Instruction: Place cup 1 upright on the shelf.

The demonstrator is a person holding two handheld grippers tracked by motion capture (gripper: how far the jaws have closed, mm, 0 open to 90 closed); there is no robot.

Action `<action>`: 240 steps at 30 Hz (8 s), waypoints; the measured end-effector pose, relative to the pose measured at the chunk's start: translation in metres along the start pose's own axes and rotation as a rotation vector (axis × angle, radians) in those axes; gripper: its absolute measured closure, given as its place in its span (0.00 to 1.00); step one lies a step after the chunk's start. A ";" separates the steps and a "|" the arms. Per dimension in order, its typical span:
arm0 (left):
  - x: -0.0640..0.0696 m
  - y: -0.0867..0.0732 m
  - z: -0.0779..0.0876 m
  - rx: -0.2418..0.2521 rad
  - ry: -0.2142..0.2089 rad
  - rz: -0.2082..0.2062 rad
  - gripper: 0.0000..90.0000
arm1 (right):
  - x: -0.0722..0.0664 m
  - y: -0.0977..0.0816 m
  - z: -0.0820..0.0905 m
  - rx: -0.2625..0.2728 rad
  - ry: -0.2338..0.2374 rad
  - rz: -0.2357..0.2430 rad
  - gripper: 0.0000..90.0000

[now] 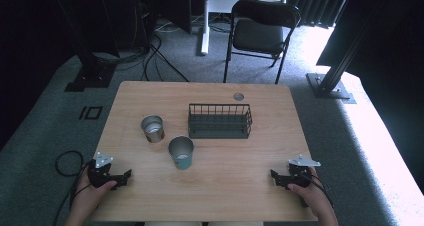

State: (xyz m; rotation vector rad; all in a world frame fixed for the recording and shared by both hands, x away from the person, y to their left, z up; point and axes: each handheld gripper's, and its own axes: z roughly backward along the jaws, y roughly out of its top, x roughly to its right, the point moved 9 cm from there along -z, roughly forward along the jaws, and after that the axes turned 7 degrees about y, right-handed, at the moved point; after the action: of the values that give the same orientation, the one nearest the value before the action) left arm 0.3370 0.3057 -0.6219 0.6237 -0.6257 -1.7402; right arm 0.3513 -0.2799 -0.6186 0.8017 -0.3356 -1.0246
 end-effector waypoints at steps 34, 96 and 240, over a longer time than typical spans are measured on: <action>0.000 0.000 0.000 0.000 0.000 0.000 0.02 | -0.054 0.034 -0.025 0.009 0.114 0.102 0.15; 0.000 0.000 0.000 -0.001 0.000 0.000 0.02 | -0.200 0.092 -0.084 0.064 0.412 0.333 0.15; 0.000 0.000 0.000 0.000 0.000 0.000 0.02 | -0.240 0.271 -0.036 0.434 0.435 0.275 0.15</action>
State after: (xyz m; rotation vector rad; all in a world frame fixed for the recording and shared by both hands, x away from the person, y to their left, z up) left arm 0.3371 0.3057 -0.6217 0.6235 -0.6255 -1.7398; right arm 0.4225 0.0161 -0.4195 1.3025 -0.2854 -0.5010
